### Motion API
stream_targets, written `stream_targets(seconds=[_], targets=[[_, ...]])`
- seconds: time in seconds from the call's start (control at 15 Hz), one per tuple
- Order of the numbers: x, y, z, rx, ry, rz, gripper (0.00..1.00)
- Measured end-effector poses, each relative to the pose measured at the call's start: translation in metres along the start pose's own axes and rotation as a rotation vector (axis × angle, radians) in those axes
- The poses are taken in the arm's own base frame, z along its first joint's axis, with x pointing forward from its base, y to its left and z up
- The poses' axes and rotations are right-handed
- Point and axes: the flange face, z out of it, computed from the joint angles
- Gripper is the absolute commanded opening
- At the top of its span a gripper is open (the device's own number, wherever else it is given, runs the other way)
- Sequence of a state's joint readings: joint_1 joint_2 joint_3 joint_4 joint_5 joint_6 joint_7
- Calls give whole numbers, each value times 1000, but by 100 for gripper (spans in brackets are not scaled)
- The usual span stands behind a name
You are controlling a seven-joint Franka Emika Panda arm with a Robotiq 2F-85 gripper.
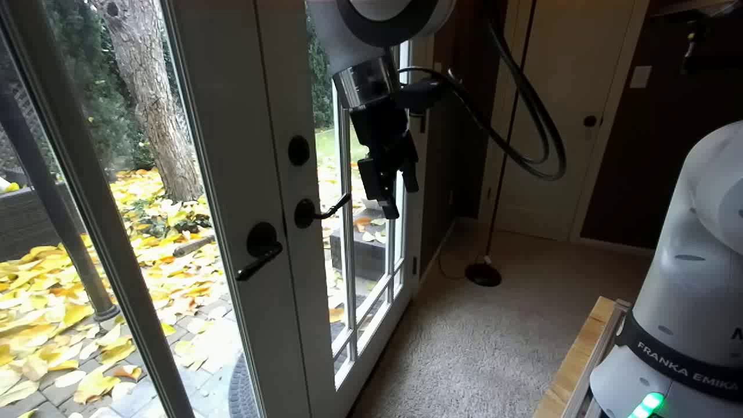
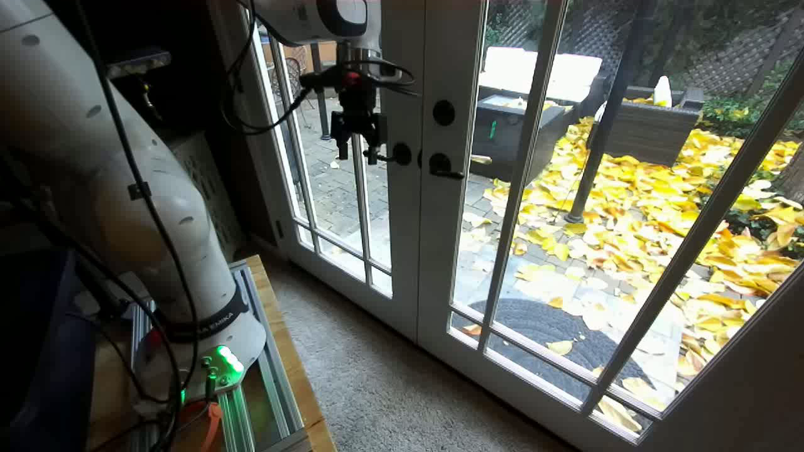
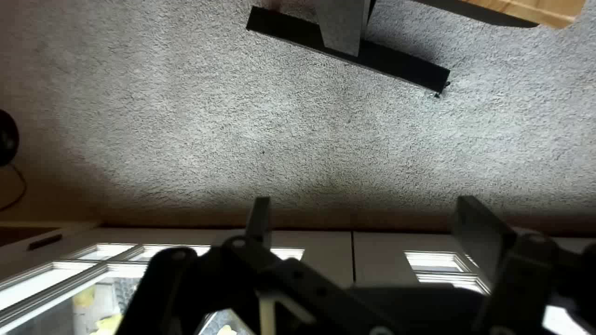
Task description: Open the right door.
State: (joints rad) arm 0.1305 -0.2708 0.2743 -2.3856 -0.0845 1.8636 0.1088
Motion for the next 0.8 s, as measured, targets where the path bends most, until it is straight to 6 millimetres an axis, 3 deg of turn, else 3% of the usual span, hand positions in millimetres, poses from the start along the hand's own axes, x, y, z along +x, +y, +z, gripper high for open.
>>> stream_targets(seconds=[0.6, 0.8], targets=[[0, 0, 0, 2, 4, -5, 100], [3, -4, -8, -49, 56, -96, 100]])
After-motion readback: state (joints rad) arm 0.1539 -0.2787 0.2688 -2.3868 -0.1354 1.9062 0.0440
